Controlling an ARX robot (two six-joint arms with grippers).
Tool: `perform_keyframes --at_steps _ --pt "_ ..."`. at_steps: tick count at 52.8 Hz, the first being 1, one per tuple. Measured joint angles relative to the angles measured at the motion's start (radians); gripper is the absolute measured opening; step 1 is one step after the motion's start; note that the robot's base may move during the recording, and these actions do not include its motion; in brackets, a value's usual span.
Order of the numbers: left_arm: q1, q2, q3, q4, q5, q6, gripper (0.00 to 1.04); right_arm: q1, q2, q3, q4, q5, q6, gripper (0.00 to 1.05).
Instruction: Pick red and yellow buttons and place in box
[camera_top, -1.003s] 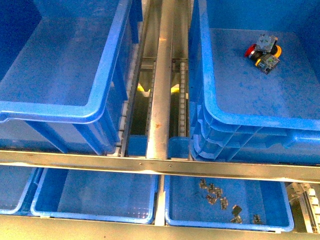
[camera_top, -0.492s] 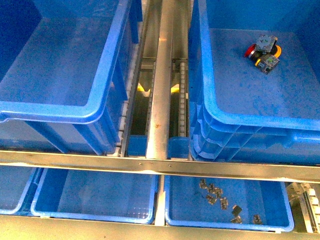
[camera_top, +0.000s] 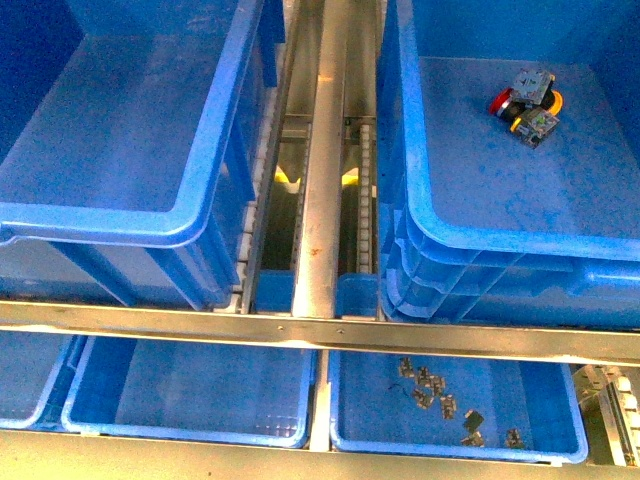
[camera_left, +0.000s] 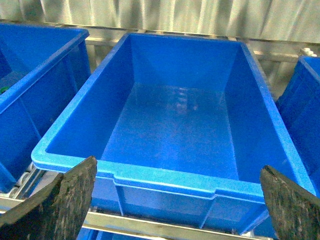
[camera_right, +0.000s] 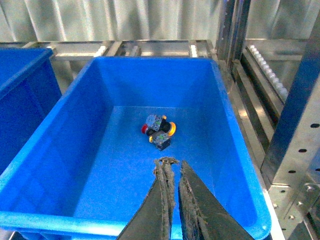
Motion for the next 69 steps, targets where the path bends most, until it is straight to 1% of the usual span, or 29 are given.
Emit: perform_keyframes --at_steps 9,13,15,47,57,64,67,69 --pt "0.000 0.000 0.000 0.000 0.000 0.000 0.97 0.000 -0.041 0.000 -0.042 0.000 0.000 0.03" --pt "0.000 0.000 0.000 0.000 0.000 0.000 0.97 0.000 -0.145 0.001 -0.182 -0.002 -0.001 0.03" --pt "0.000 0.000 0.000 0.000 0.000 0.000 0.97 0.000 -0.176 0.001 -0.205 -0.002 -0.001 0.03" --pt "0.000 0.000 0.000 0.000 0.000 0.000 0.97 0.000 -0.212 0.001 -0.217 -0.002 -0.002 0.04" --pt "0.000 0.000 0.000 0.000 0.000 0.000 0.97 0.000 -0.212 0.001 -0.217 -0.002 -0.002 0.37" --pt "0.000 0.000 0.000 0.000 0.000 0.000 0.97 0.000 -0.212 0.001 -0.217 -0.002 -0.002 0.70" --pt "0.000 0.000 0.000 0.000 0.000 0.000 0.97 0.000 -0.212 0.001 -0.217 -0.002 -0.002 0.81" --pt "0.000 0.000 0.000 0.000 0.000 0.000 0.97 0.000 -0.212 0.001 -0.217 -0.002 -0.002 0.86"
